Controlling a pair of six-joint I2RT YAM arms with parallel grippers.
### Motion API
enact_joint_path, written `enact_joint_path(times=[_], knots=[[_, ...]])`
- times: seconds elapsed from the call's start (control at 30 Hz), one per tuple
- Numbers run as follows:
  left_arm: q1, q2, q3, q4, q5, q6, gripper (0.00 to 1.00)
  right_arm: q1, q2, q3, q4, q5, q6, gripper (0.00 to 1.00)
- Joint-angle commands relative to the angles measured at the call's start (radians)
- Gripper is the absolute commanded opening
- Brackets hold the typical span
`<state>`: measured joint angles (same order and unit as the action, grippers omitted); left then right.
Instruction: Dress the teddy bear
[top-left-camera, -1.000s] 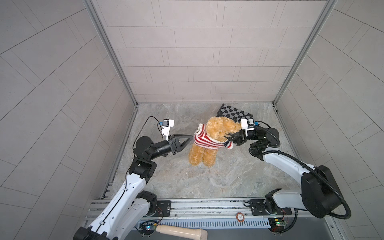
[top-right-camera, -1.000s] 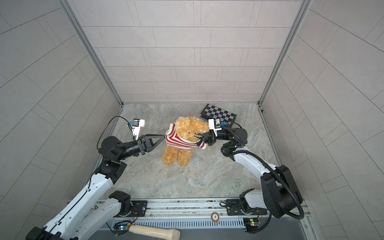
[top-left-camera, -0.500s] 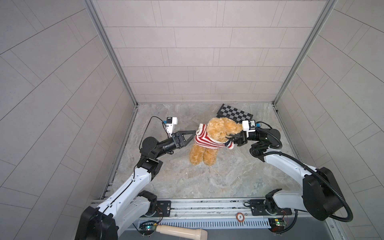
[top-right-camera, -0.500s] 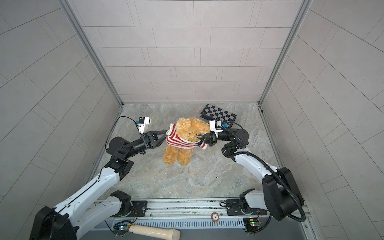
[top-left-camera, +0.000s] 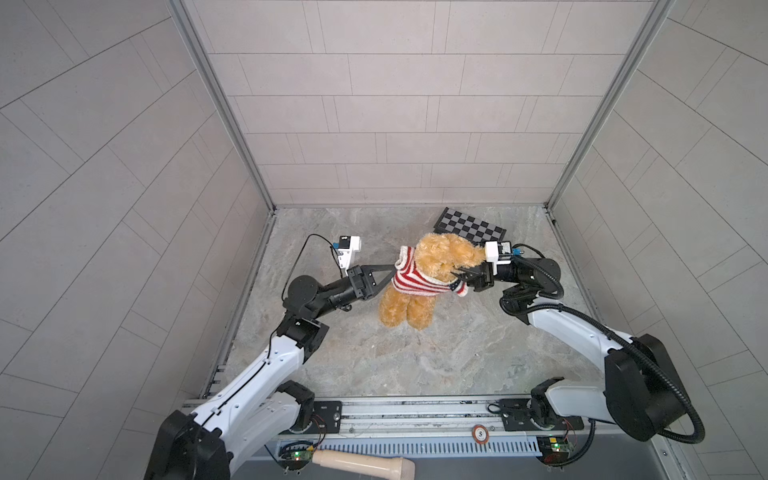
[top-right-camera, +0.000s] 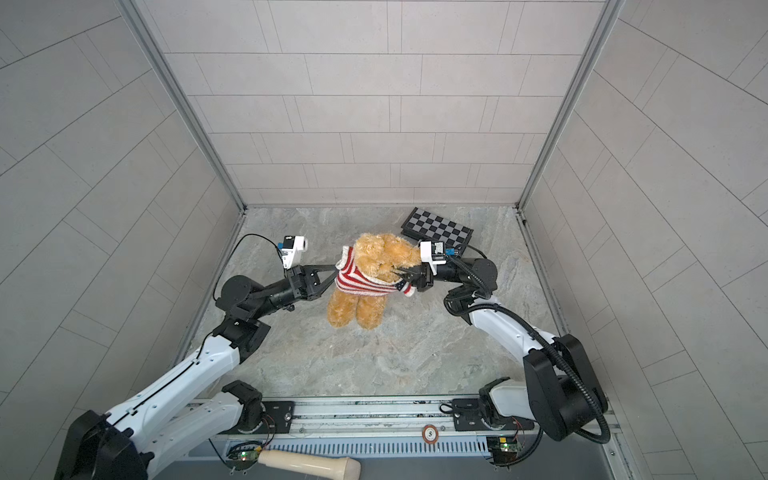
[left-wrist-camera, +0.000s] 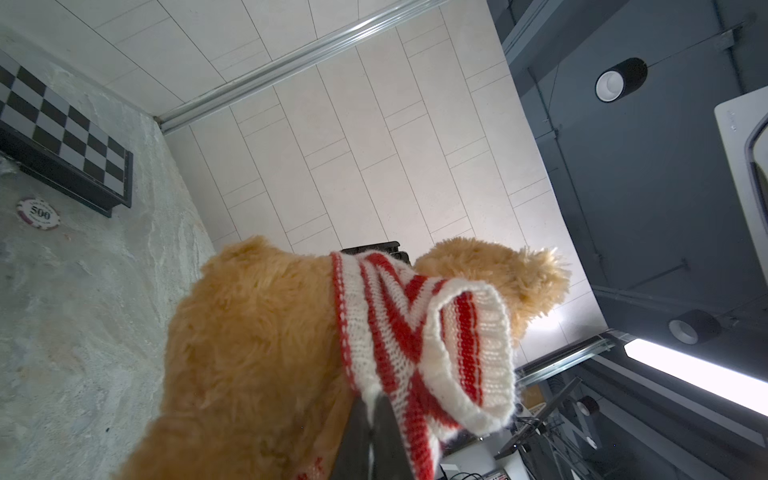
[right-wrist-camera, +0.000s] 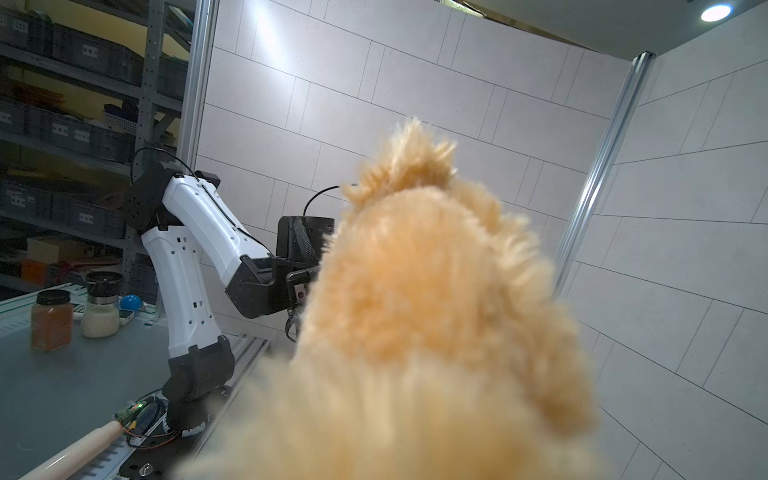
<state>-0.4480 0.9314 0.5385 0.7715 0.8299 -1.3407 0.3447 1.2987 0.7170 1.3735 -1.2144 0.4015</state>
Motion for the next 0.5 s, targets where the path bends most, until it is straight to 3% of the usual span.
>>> enact_joint_path(times=[0.0,0.17,0.33,0.47], knots=[[-0.009,-0.04,0.032,-0.022,0.007,0.049,0.0,-0.018,-0.035,-0.016,0.047,0.079,-0.051,0.0],[-0.01,-0.122,0.027,-0.23,0.01,0.161,0.0,-0.05,-0.048,-0.032,0.047,0.165,-0.058,0.0],[-0.011,-0.196,0.02,-0.576,0.005,0.352,0.0,-0.059,-0.047,-0.033,0.048,0.248,-0.058,0.0],[-0.011,-0.205,-0.01,-0.68,-0.001,0.414,0.0,-0.059,-0.055,-0.044,0.045,0.323,-0.076,0.0]])
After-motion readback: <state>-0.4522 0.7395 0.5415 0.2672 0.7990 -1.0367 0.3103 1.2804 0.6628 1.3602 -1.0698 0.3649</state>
